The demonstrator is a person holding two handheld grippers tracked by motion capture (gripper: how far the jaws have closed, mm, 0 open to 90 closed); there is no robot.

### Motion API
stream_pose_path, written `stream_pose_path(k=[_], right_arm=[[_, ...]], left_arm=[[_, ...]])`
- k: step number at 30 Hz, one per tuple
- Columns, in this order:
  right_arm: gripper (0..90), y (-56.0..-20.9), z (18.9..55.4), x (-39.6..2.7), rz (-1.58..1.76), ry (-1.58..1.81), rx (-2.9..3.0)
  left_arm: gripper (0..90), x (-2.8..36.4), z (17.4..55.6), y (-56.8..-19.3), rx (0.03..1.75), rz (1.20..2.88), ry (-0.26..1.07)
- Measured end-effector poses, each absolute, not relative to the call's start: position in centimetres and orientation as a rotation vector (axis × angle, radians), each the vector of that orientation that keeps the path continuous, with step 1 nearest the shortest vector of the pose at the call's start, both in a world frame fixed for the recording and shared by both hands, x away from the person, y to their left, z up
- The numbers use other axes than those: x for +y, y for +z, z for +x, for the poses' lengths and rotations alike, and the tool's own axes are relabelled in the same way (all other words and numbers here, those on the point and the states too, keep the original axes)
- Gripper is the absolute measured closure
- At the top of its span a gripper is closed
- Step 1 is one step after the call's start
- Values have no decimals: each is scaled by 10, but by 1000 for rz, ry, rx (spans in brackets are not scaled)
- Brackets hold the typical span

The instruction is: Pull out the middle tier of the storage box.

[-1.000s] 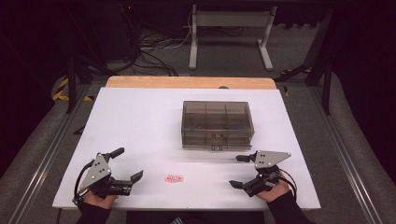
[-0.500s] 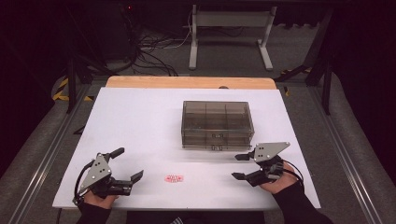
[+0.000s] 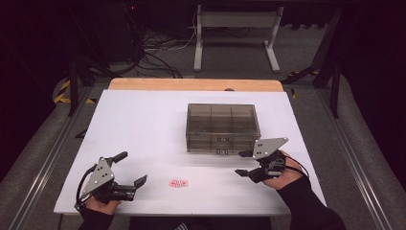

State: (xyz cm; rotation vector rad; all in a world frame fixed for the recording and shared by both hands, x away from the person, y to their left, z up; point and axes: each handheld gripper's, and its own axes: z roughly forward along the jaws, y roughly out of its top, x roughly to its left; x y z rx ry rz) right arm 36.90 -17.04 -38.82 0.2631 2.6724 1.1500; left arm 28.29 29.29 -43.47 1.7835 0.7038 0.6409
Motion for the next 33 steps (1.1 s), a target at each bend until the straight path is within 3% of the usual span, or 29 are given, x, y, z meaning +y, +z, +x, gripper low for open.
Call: stream_pose_path(k=[33], right_arm=[[412,-381,395,-131,151,938,2692]], left_arm=[[24,293,284,-435,707,1788,635]])
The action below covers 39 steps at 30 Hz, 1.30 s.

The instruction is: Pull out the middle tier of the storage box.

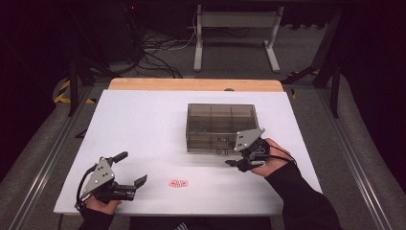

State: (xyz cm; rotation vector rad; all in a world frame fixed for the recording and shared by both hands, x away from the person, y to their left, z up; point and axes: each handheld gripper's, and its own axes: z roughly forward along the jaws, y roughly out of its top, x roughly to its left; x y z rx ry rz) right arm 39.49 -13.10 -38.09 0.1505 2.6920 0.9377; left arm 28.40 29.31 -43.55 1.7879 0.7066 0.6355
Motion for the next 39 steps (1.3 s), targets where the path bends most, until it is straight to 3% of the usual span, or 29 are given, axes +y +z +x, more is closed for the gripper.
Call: stream_pose_path(k=[26,35,39], right_arm=[[425,-399,410,-113,147,821,2736],[483,-404,413,-106,141,810,2730],[553,-405,413,-104,130,786,2719]], left_arm=[[24,294,284,-435,706,1787,631],[24,294,284,-435,705,1788,630],[24,294,284,-435,707,1785,626]])
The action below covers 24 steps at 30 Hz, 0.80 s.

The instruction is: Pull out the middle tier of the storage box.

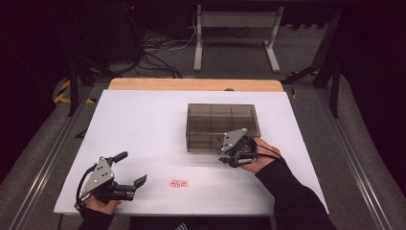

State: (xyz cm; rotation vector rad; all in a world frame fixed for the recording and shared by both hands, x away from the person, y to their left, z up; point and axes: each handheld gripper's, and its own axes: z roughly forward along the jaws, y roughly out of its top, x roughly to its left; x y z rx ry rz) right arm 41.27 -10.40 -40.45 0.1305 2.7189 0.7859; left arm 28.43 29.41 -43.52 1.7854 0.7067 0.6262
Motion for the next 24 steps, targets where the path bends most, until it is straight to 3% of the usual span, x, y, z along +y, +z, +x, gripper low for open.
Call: stream_pose_path(k=[11,24], right_arm=[[666,-405,413,-104,126,769,2670],[681,-404,408,-105,129,775,2692]], left_arm=[[24,294,284,-435,704,1788,627],[24,294,284,-435,705,1788,626]])
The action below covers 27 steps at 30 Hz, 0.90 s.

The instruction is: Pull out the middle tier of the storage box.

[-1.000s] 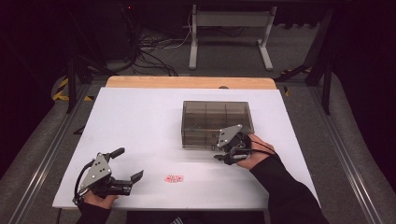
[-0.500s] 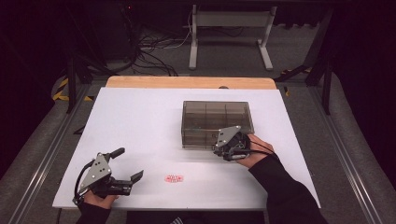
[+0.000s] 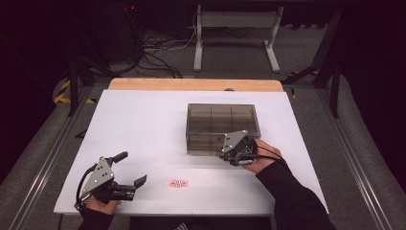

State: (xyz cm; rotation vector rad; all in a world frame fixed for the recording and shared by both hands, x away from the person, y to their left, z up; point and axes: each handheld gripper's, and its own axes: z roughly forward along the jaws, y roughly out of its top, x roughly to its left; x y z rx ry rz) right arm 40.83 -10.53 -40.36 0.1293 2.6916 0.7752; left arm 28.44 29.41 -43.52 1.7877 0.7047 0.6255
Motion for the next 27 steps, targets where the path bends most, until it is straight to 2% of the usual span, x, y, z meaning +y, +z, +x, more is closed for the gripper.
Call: stream_pose_path(k=[27], right_arm=[[717,-405,383,-107,66,763,2728]], left_arm=[[24,294,284,-435,706,1789,626]])
